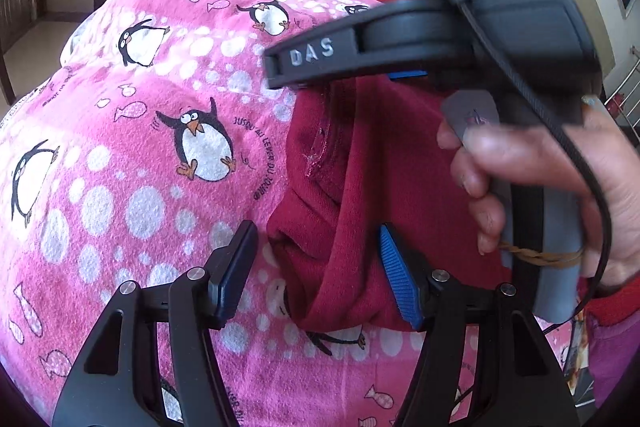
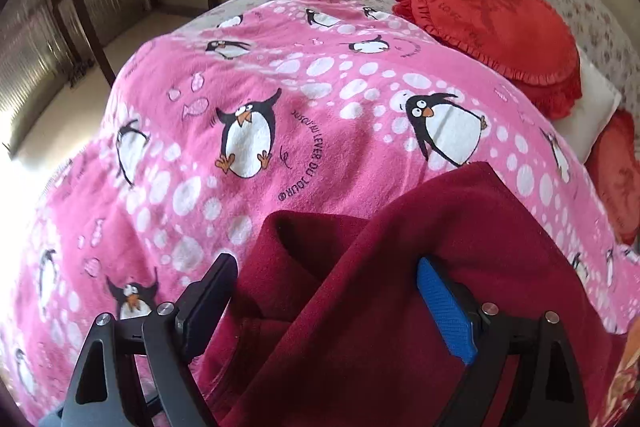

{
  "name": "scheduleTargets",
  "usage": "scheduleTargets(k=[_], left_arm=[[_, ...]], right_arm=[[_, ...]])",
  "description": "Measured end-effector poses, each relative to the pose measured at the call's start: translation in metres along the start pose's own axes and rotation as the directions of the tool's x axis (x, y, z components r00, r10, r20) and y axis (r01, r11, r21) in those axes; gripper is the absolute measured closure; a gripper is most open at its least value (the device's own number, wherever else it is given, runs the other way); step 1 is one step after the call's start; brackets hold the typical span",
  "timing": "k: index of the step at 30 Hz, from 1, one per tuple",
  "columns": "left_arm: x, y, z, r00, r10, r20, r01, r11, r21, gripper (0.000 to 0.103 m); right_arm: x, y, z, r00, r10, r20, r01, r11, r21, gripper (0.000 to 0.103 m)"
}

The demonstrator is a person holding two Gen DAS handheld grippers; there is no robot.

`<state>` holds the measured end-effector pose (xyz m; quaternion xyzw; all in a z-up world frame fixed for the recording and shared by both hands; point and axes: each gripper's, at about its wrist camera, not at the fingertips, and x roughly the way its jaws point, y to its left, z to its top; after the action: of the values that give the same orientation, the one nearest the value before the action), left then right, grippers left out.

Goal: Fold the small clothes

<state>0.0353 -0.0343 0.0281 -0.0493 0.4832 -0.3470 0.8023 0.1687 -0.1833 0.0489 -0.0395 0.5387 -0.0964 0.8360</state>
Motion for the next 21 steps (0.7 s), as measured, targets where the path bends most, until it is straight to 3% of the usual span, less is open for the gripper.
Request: scheduleTargets(k=[1,3,6,9,11,15,19,21], left_arm=[[-0.002,0.000,-0.001,1.000,-0.004,-0.002,0.004,1.000,0.003,0.039],[-0.005,0.002,0.000,1.000,-0.012,-0.002,0.012,1.000,0.010,0.035],[-0.011,0.002,0.006,0.999,-0.031,0.030,0.031,0.999,0.009,0.031],[-0.014,-0.001,0.013,0.996,-0.065,0.059,0.065,0.998,0.011,0.026],[-0.008,-0.004,0.017,0.995,-0.082,0.058,0.082,0.997,0.014,0.024],[0.010,-0.010,0.020,0.995,-0.094,-0.019,0.094,0.995,-0.024,0.024],[0.009,-0.011,0.015,0.995,-0.100,0.004,0.100,0.994,-0.030,0.025],[0.009,-0.012,0.013,0.995,-0.094,0.008,0.095,0.995,-0.024,0.028]], right_arm=[[-0.003,-0.004,-0.003,1.000,-0.011,0.022,0.010,1.000,0.008,0.028],[-0.015,-0.017,-0.008,0.998,0.043,0.056,-0.046,0.998,0.039,0.049],[-0.035,-0.042,-0.017,0.983,0.160,0.092,-0.169,0.981,0.101,0.075],[-0.043,-0.066,-0.025,0.957,0.263,0.119,-0.281,0.942,0.182,0.078],[-0.043,-0.072,-0.028,0.949,0.290,0.123,-0.311,0.928,0.206,0.079],[-0.042,-0.066,-0.029,0.948,0.293,0.122,-0.311,0.932,0.186,0.079],[-0.036,-0.061,-0.027,0.952,0.288,0.099,-0.302,0.937,0.175,0.078],[-0.030,-0.060,-0.022,0.955,0.284,0.081,-0.294,0.940,0.172,0.069]])
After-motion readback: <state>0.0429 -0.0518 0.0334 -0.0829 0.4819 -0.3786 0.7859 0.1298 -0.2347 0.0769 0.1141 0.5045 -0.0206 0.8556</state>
